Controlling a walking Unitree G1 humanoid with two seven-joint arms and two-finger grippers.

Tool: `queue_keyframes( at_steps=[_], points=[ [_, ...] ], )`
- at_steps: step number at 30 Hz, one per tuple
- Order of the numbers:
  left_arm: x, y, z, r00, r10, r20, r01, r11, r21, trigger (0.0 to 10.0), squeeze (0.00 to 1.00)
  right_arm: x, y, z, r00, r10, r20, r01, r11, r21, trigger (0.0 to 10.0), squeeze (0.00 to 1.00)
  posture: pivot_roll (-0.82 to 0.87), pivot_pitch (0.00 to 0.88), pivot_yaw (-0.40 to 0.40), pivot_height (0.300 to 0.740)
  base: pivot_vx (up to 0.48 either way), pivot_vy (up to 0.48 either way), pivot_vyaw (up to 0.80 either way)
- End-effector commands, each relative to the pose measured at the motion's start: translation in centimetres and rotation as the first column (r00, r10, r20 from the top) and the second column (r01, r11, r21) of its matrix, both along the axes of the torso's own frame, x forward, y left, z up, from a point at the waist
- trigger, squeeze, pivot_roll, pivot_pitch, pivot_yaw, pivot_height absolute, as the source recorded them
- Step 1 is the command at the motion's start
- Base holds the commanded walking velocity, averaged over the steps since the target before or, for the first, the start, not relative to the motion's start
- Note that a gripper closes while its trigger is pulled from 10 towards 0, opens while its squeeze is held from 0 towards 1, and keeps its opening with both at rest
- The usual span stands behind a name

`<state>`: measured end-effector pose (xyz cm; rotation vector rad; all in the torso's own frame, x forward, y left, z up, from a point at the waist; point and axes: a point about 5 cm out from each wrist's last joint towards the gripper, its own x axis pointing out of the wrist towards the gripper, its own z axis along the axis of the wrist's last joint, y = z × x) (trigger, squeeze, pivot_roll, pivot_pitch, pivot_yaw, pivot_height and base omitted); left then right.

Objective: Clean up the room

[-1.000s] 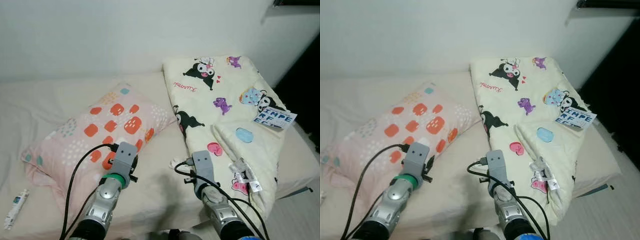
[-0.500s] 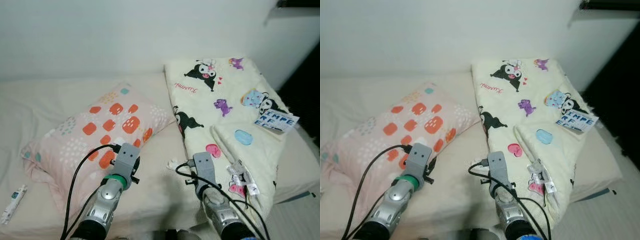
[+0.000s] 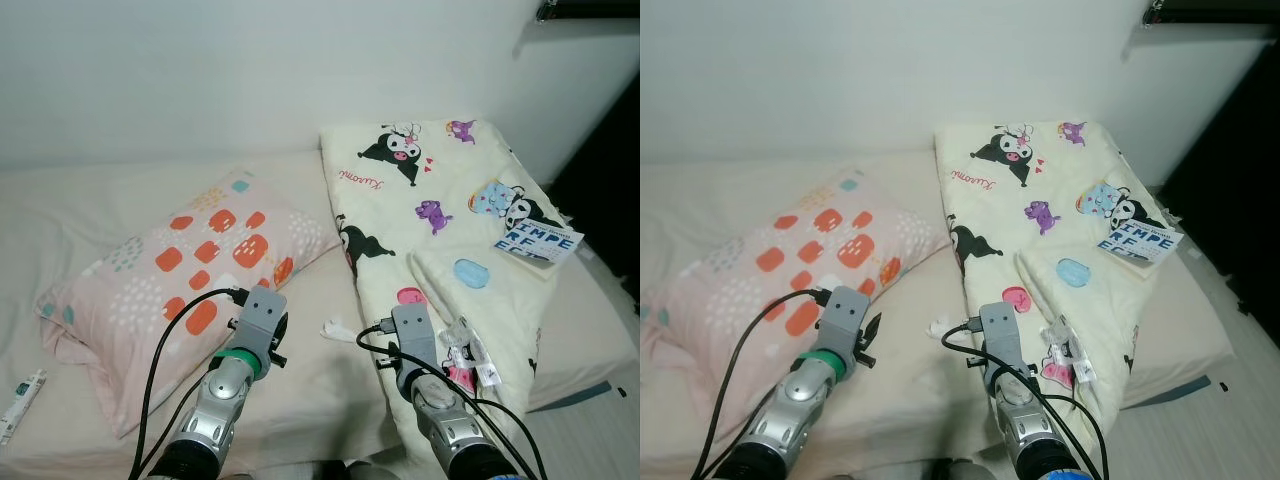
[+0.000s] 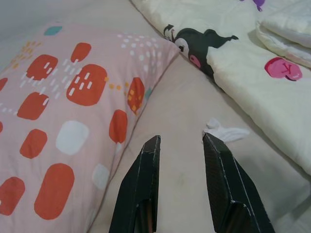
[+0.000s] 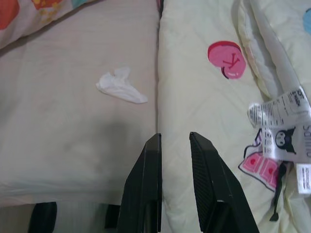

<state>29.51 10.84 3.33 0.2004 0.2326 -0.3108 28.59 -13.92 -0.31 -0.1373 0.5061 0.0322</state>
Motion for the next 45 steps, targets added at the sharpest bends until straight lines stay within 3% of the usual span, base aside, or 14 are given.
queue_keyframes(
  at_steps=[1,45],
  points=[
    [-0.42,0.19,-0.67,0.999,0.003,-0.034,-0.003,1.000,0.005,10.0,0.00,-0.46,-0.15,-0.50,1.000,-0.011,-0.023,0.011,1.000,0.007,10.0,0.00,-0.03,0.092,0.002,0.740,0.000,0.000,0.00],
    [-0.46,0.31,-0.80,0.999,-0.003,-0.036,0.004,1.000,0.026,10.0,0.00,-0.41,0.23,-0.47,1.000,0.006,-0.020,-0.006,1.000,0.000,10.0,0.00,-0.02,0.080,0.006,0.740,0.000,0.000,0.00]
  ],
)
